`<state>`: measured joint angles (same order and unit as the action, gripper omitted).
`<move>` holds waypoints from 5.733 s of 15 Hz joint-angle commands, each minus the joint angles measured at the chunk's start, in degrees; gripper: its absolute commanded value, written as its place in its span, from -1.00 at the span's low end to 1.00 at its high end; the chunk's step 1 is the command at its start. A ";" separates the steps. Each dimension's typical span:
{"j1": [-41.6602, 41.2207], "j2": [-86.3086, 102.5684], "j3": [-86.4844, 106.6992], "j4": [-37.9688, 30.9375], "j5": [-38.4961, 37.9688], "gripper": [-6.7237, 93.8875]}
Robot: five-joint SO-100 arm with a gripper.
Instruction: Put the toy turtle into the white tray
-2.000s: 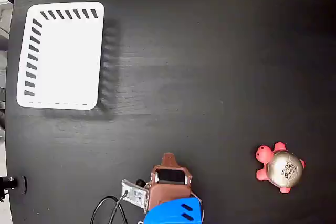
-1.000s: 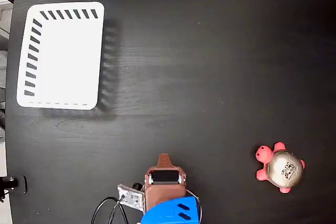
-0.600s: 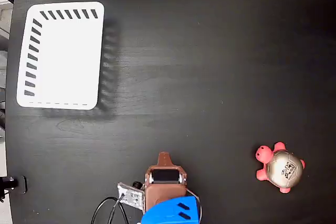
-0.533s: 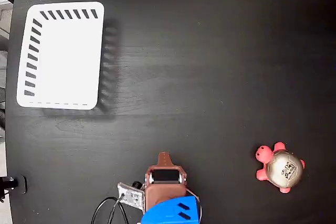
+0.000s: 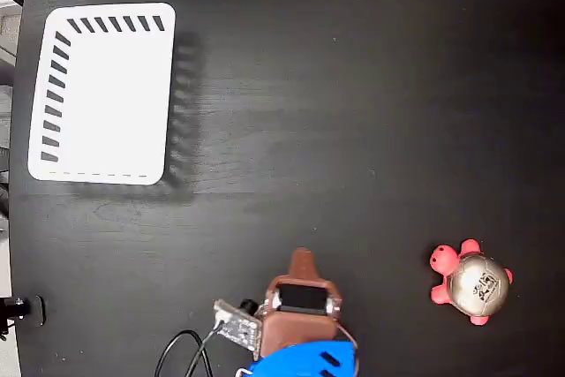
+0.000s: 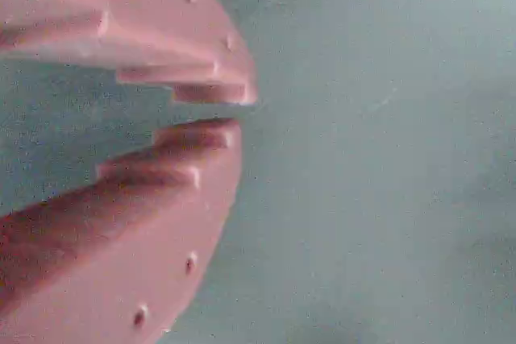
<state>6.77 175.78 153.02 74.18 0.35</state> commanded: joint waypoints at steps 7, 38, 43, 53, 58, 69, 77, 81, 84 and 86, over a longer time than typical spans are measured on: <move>30.06 -35.95 -44.12 22.59 -18.63 -0.88; 60.03 -77.78 -57.04 6.59 -45.62 -0.34; 60.64 -78.66 -52.73 8.88 -43.15 0.00; 61.26 -80.42 -44.12 -0.26 -35.68 0.29; 61.08 -83.50 -42.71 -5.01 -33.75 0.29; 59.33 -90.53 -42.63 -9.67 -32.87 0.29; 59.15 -92.46 -44.21 -8.44 -32.70 0.28; 59.06 -92.64 -44.38 -8.35 -32.43 -0.45; 59.24 -92.55 -44.38 -8.44 -31.90 -0.91; 59.24 -92.20 -44.12 -8.70 -31.90 -0.91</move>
<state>65.21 81.74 109.86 64.42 -31.55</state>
